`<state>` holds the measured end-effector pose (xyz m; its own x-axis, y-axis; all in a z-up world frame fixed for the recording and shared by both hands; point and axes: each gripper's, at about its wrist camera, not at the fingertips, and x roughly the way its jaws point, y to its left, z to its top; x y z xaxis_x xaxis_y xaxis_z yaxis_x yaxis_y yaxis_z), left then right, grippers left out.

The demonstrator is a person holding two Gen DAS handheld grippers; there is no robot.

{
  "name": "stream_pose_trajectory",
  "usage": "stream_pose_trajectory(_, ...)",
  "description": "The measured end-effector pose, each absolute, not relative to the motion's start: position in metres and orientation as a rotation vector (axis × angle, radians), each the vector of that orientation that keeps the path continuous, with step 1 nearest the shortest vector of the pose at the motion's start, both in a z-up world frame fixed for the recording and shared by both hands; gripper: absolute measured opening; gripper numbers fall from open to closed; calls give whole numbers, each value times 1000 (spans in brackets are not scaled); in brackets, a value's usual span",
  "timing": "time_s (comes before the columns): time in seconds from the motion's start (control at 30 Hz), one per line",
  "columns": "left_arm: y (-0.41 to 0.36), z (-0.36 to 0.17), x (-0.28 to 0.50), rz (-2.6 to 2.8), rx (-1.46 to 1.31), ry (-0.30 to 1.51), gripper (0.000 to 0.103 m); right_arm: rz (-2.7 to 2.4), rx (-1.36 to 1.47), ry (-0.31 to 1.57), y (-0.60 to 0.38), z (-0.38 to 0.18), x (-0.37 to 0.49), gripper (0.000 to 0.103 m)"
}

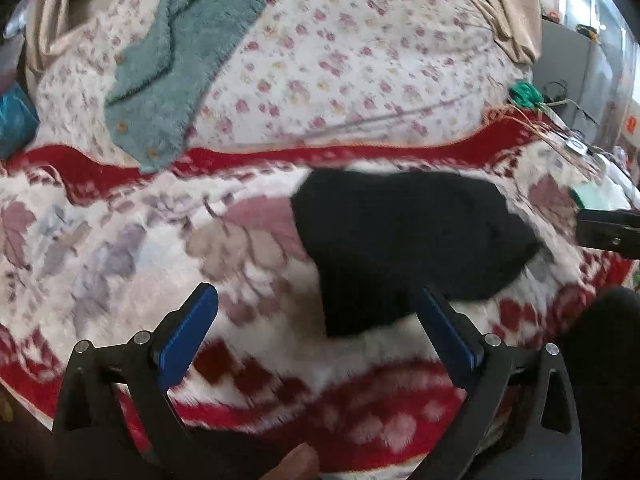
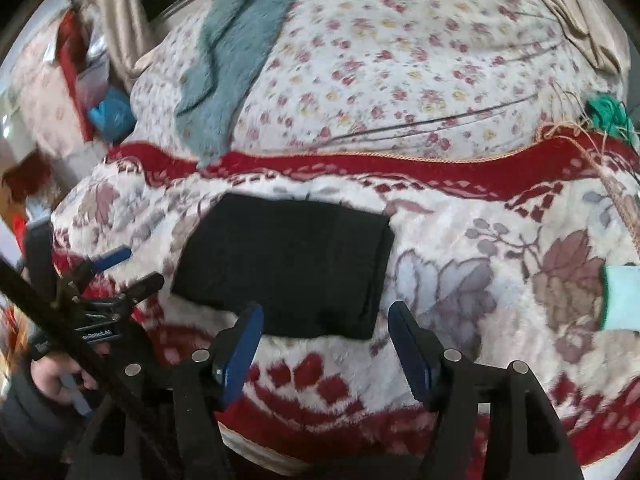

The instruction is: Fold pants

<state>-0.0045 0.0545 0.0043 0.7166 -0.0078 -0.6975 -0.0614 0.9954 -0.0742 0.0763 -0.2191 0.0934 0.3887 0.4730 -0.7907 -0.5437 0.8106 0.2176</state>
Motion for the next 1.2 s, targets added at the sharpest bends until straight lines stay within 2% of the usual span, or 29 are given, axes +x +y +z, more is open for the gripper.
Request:
stream_pose_trajectory(0.23, 54, 2, -1, -14, -160, 798, 100, 625, -92, 1029, -221, 64, 83, 62)
stream_pose_trajectory(0.5, 34, 44, -12, 0, -163, 761, 100, 640, -93, 971, -222, 73, 74, 62)
stream_pose_trajectory(0.63, 15, 69, -28, 18, -139, 652, 100, 712, -47, 933, -229, 80, 70, 62)
stream_pose_trajectory(0.73, 10, 59, -23, 11, -128, 621, 100, 717, -19, 921, -235, 82, 70, 62)
stream_pose_trajectory(0.87, 9, 30, -1, 20, -100, 722, 100, 715, -16, 922, -237, 82, 71, 62)
stream_pose_trajectory(1.2, 6, 21, 3, 53, -74, 759, 100, 738, -78, 927, -226, 79, 66, 62)
